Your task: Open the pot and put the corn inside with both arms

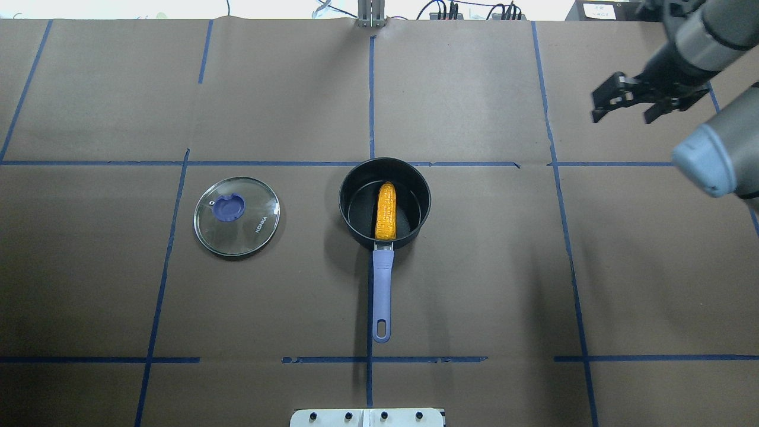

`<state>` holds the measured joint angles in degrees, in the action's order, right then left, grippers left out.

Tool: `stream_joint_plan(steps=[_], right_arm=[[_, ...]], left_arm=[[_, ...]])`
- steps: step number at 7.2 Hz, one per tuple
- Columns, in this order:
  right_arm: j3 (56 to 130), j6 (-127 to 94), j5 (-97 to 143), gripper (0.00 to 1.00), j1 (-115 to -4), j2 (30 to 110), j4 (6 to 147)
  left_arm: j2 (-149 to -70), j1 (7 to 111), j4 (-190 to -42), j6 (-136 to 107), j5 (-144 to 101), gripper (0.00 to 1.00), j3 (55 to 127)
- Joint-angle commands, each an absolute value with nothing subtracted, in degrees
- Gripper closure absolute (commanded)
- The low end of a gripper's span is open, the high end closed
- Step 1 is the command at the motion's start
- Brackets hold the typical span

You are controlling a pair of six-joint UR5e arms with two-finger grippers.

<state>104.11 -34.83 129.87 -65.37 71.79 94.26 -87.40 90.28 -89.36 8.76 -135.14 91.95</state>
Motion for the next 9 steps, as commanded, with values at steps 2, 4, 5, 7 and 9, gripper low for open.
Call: stream_joint_plan(steps=[2,4,5,7,9], right_arm=[[98.5,-14.9,133.7,0.0,-78.2,81.2,94.2],[89.3,4.2,140.2,0.0,-89.2,83.8,94.1],[88.2,7.8,140.3,0.0,-91.6,87.0,94.0],[87.0,8.3,138.4,0.0,-91.6,87.4,93.6],[86.8,7.6,137.7,0.0,-91.6,87.9,93.7]], left_arm=[[-87.1,90.4,-88.9,8.6,-135.3,0.0,91.9],[-87.1,90.3,-89.0,8.5,-135.3,0.0,92.0],[-87.2,90.4,-89.0,8.4,-135.3,0.0,92.0],[-87.4,90.3,-89.0,8.4,-135.3,0.0,91.9],[-87.3,90.4,-89.0,8.4,-135.4,0.0,91.9]])
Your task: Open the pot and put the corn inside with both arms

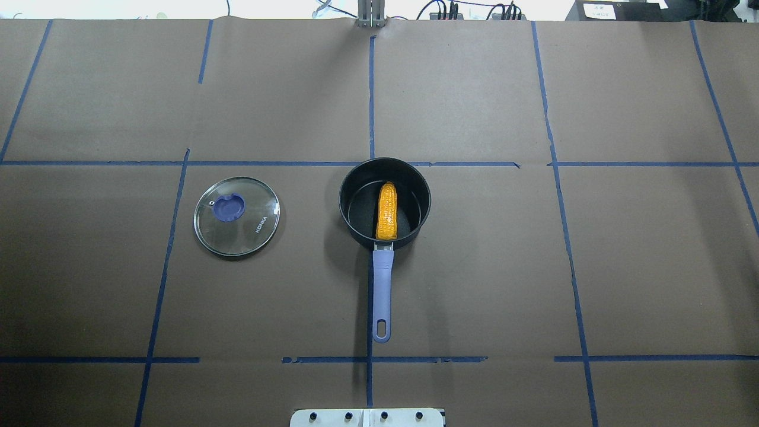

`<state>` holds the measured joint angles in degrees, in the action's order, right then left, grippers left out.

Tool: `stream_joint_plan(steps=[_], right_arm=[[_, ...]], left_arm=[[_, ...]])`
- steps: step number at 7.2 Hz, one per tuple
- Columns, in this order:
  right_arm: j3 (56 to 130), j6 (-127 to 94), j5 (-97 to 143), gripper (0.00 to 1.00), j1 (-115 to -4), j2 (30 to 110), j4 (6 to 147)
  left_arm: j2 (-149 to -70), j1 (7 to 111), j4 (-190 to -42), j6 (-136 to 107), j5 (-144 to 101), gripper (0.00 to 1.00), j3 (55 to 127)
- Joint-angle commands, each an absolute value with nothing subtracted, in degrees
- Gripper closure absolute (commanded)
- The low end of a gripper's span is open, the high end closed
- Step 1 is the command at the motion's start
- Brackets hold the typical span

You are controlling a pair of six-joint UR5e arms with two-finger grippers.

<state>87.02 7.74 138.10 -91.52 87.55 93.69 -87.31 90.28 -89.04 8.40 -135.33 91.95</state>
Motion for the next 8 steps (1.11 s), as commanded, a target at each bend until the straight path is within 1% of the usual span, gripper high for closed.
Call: stream_joint_plan(steps=[1,2,3,8], right_arm=[[87.2,7.6,137.7,0.0,-91.6,89.0,92.4],[87.2,6.5,137.8,0.0,-91.6,90.5,88.8],[87.0,5.5,137.9,0.0,-91.6,90.6,88.2],[87.4,5.4,139.0,0.0,-92.5,91.0,88.2]], left_arm=[[-87.3,90.4,-89.0,8.4,-135.4,0.0,91.9],[-87.3,90.3,-89.0,8.4,-135.4,0.0,91.9],[-87.4,90.3,-89.0,8.3,-135.4,0.0,91.9],[-87.2,90.4,-89.1,8.4,-135.4,0.0,91.8]])
